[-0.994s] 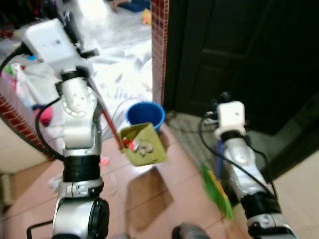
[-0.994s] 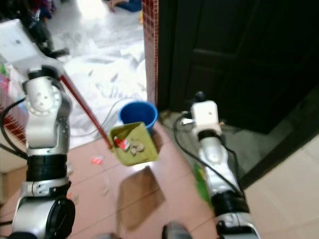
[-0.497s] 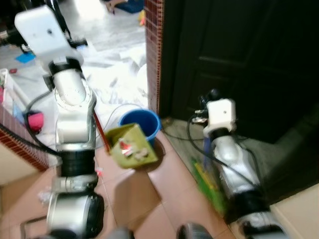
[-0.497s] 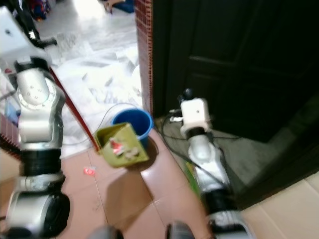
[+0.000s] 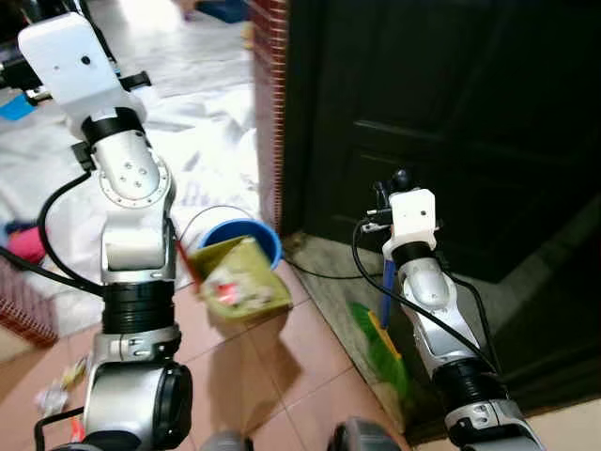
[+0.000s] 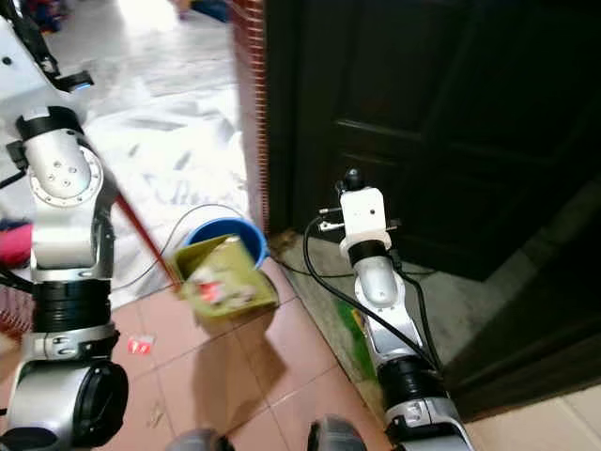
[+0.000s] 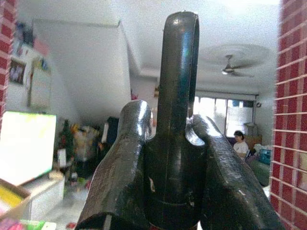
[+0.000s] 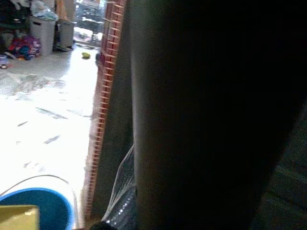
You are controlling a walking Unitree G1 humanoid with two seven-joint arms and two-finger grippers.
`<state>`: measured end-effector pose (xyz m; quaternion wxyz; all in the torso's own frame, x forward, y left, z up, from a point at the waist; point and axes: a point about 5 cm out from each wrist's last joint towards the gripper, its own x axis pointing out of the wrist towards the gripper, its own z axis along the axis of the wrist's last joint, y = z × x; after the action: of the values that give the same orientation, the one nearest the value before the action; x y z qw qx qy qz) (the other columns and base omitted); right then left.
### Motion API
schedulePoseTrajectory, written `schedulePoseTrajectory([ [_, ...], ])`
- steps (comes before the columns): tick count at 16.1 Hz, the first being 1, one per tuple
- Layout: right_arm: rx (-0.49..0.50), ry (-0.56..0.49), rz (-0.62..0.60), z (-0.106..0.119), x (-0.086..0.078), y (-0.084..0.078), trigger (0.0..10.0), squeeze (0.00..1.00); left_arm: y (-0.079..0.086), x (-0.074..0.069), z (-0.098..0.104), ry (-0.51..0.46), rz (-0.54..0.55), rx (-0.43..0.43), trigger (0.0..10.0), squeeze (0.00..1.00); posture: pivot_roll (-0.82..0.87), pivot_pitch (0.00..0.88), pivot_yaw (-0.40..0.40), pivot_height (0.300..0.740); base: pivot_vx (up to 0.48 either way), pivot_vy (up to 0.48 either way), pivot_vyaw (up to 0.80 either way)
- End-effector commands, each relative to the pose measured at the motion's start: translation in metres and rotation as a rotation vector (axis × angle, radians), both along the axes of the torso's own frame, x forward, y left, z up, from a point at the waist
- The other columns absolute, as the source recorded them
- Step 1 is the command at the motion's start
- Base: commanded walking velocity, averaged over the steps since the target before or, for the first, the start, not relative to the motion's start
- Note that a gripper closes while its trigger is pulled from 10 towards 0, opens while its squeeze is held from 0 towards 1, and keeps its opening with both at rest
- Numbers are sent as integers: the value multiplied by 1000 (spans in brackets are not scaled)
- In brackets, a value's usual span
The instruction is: Sweep floor
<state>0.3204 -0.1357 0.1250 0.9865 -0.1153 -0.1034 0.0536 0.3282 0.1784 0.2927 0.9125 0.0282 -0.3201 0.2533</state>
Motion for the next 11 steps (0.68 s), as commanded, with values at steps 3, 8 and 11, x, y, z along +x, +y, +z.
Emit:
schedulePoseTrajectory([
  [3, -38, -33, -18, 8, 2, -9, 10000, 0, -5, -4, 13, -76, 13, -10, 10000, 0, 28, 0, 2, 740, 428, 0, 0],
  [8, -42, -33, -21, 8, 2, -11, 10000, 0, 1, -4, 15, -76, 75, 9, 10000, 0, 20, 0, 2, 740, 418, 55, 0],
  [11, -44, -32, -22, 8, 2, -11, 10000, 0, 5, -3, 16, -77, 92, 10, 10000, 0, 18, 0, -1, 740, 347, 330, 0],
])
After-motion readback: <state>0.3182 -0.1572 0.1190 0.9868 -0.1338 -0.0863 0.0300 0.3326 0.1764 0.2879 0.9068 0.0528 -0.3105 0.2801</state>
